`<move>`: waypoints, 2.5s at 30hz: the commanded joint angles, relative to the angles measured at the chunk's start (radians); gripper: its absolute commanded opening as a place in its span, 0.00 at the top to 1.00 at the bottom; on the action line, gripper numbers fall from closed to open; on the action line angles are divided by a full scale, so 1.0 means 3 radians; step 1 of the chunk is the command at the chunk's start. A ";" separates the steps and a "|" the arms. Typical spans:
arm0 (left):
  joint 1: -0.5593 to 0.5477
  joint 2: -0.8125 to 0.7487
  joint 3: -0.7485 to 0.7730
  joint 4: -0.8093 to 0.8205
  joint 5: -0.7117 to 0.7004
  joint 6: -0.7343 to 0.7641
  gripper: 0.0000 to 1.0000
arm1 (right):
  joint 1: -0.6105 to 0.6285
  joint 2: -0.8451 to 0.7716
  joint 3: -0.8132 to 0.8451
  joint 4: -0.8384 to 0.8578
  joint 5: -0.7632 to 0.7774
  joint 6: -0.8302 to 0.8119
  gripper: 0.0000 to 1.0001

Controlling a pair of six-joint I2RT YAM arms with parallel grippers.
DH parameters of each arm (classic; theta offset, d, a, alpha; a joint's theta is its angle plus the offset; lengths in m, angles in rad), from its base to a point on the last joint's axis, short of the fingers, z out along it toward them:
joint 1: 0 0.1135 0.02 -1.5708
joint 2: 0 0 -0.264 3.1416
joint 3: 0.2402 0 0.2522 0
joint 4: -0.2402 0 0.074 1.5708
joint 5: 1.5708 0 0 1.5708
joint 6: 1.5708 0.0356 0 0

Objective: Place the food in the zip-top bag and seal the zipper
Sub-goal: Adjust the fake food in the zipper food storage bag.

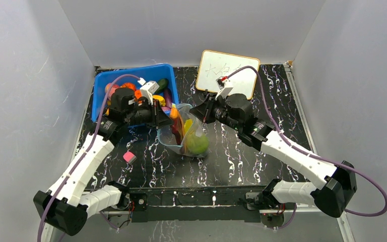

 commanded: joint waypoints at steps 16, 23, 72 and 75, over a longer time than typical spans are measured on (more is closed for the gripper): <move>-0.0106 0.0852 0.0671 -0.0646 0.0528 0.0334 1.00 | 0.0009 0.0291 0.0389 0.0563 -0.0633 -0.0262 1.00; -0.0111 0.1084 0.0821 -0.0901 0.0104 0.0266 1.00 | 0.0077 0.0271 0.0347 0.0609 -0.0833 -0.0361 1.00; -0.0126 0.0572 0.0602 0.0521 -0.0052 -0.0927 1.00 | 0.0051 0.0080 0.0235 -0.0198 0.0134 -0.0059 1.00; -0.0147 0.0680 0.0591 0.0357 -0.0159 -0.0729 1.00 | 0.0048 -0.0103 0.0237 -0.0104 0.0302 -0.0002 1.00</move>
